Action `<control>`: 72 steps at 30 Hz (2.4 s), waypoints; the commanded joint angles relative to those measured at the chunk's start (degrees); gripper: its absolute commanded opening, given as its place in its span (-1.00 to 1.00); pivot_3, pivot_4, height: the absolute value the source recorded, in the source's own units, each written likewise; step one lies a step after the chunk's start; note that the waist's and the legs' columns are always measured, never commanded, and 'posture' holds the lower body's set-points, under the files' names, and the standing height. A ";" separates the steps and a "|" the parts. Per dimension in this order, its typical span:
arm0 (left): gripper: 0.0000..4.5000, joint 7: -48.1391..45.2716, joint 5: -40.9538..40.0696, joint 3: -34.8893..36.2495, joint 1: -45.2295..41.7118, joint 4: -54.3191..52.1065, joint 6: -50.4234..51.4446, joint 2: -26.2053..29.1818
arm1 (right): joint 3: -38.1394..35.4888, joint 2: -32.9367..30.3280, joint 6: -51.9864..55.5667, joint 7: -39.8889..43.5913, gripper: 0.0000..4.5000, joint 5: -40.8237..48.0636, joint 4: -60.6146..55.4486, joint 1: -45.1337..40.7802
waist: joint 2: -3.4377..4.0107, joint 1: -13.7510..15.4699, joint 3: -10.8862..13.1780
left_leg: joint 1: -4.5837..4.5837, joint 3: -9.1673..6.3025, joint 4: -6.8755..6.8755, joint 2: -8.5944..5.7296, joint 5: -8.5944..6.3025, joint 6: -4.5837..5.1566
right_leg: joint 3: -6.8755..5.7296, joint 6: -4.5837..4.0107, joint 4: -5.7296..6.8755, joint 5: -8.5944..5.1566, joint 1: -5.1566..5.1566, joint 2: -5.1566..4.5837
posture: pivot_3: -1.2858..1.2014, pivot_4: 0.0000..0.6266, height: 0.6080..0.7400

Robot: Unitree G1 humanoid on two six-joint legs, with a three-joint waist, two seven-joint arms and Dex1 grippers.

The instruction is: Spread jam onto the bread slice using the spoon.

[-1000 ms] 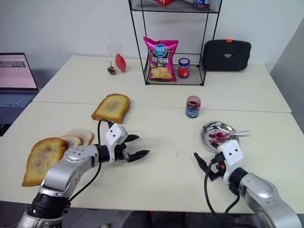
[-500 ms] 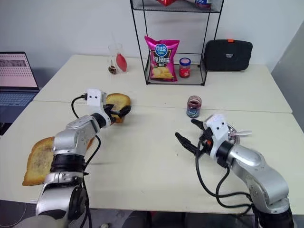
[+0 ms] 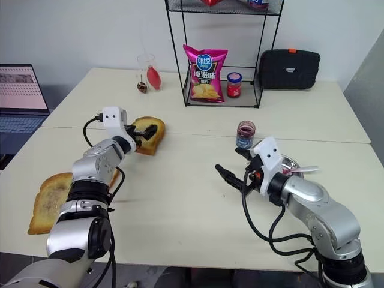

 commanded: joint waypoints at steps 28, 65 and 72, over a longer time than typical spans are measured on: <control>0.35 -6.26 2.31 -0.31 -4.00 12.09 1.91 5.52 | -2.25 -1.07 1.50 -3.20 1.00 5.14 -4.74 0.57 | 0.00 0.18 0.00 | -0.11 -0.26 0.52 -0.09 -0.01 0.01 | -0.24 0.01 0.16 0.00 0.14 -0.04 | 0.03 -0.52 1.00; -0.99 -40.55 -14.82 -8.70 -2.44 -23.49 30.85 12.43 | -14.01 -10.66 4.76 0.75 1.00 17.41 -13.41 7.83 | -0.04 -0.07 0.21 | -0.19 -0.47 0.57 -0.30 -0.01 0.02 | -0.25 0.06 0.26 -0.05 0.09 -0.16 | 0.03 -0.52 1.00; -0.99 -49.02 -11.53 -22.53 7.82 -37.18 25.21 15.68 | -19.76 -14.14 5.69 -2.94 1.00 27.31 -16.76 13.49 | 0.01 -0.83 0.28 | -0.01 -0.42 0.54 -0.28 -0.02 0.03 | -0.12 0.05 0.41 -0.07 0.13 -0.12 | 0.03 -0.52 1.00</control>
